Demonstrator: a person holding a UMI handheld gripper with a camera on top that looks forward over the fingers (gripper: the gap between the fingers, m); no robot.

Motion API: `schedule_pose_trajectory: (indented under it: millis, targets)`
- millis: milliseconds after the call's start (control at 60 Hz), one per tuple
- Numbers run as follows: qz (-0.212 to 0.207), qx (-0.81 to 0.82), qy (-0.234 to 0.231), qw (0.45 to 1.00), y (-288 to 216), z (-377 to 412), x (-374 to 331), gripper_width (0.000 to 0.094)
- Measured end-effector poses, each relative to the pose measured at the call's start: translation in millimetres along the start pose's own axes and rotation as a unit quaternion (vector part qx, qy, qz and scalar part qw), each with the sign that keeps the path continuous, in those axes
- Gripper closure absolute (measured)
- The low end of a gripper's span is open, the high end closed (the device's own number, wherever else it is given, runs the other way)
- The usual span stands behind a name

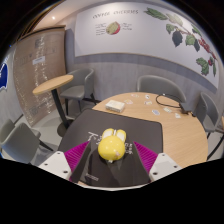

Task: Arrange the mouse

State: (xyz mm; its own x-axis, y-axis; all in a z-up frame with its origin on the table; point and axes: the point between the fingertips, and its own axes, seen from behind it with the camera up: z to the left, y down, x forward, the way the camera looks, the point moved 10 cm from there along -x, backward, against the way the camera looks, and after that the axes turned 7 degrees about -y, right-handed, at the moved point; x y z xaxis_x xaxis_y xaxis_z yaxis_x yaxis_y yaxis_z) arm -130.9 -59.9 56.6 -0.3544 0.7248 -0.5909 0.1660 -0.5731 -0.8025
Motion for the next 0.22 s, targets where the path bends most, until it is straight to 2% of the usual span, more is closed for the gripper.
schedule_pose_trajectory:
  millis: [33,117,217]
  targets:
    - [-0.007,0.001,-0.016,1.0,-0.1,0.9,-11.0,0.0062]
    - [-0.026,0.008,-0.04,0.999,5.2,-5.6,-44.6,0.0071]
    - [-0.045,0.026,-0.046,0.998,17.9,-30.7,-84.1,0.0072]
